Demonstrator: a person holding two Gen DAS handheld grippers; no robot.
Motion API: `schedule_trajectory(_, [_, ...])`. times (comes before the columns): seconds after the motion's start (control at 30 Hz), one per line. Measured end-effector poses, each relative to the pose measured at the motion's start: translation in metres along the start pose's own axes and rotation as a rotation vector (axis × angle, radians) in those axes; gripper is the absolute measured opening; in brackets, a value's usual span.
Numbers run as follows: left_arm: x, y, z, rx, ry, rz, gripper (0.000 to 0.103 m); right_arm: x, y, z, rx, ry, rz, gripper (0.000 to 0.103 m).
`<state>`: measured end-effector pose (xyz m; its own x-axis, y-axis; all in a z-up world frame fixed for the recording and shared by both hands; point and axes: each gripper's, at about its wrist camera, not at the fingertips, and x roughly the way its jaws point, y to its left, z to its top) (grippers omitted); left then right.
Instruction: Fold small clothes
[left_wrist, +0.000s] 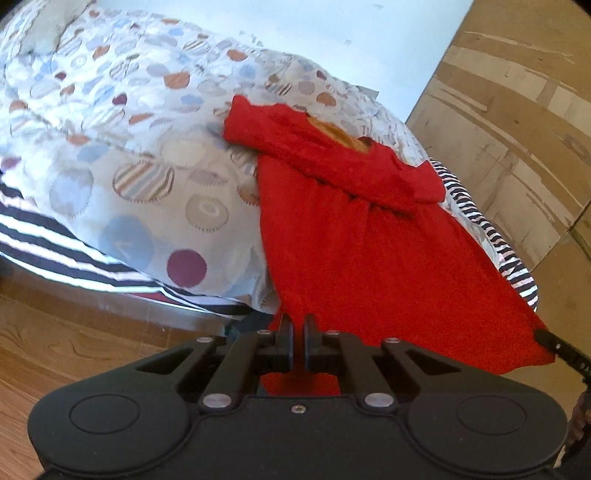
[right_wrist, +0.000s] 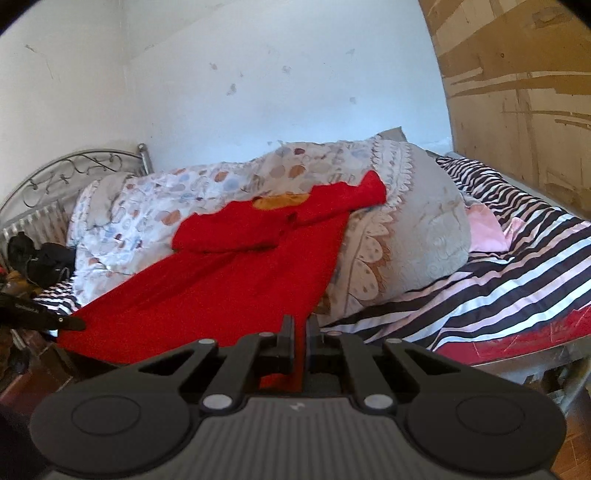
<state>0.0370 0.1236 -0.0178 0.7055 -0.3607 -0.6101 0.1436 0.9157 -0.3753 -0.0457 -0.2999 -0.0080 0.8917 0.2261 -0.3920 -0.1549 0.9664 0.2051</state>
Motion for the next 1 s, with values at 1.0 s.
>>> schedule_trajectory(1.0, [-0.048,-0.02,0.023,0.072,-0.093,0.009,0.0,-0.011,0.006,0.013,-0.048,-0.019,0.012,0.003])
